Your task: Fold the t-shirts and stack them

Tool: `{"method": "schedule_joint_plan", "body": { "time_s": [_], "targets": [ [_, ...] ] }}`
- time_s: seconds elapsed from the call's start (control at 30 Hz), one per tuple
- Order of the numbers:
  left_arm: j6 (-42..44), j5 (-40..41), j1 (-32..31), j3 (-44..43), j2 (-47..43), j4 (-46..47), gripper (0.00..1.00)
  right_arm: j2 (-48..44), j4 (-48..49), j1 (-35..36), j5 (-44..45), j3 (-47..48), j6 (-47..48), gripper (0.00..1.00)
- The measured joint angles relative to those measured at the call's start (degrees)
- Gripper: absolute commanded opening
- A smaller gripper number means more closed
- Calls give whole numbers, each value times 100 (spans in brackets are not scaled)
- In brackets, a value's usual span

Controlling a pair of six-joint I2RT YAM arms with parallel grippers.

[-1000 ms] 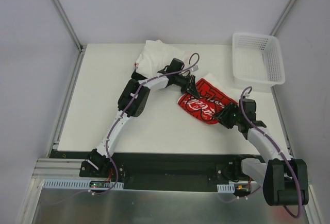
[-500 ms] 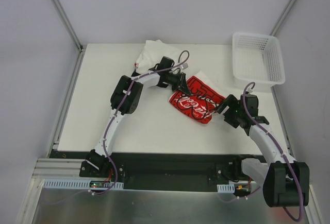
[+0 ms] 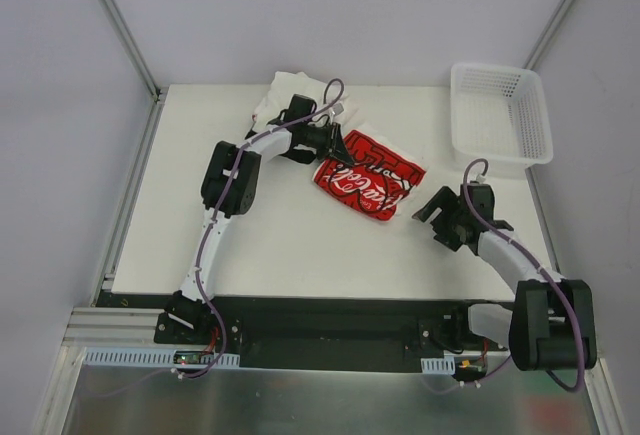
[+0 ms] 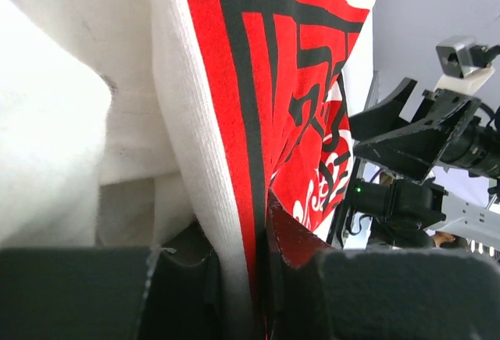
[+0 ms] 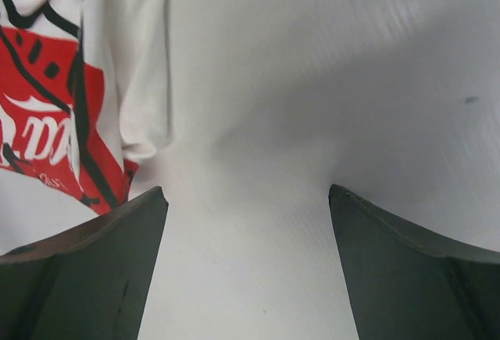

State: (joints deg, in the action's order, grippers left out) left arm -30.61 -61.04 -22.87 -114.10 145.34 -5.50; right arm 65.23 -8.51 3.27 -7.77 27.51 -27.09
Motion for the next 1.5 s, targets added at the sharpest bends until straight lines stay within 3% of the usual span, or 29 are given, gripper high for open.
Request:
{"method": "schedule_joint_plan", "body": {
  "time_s": [0.8,1.5],
  "targets": [
    [-11,22,-157,-17,94,9,0,2004,2186,-2,-514,756,-76,87],
    [-37,31,-234,-17,98,9,0,2533,2645,680,-645,1075,-595,83]
  ]
}}
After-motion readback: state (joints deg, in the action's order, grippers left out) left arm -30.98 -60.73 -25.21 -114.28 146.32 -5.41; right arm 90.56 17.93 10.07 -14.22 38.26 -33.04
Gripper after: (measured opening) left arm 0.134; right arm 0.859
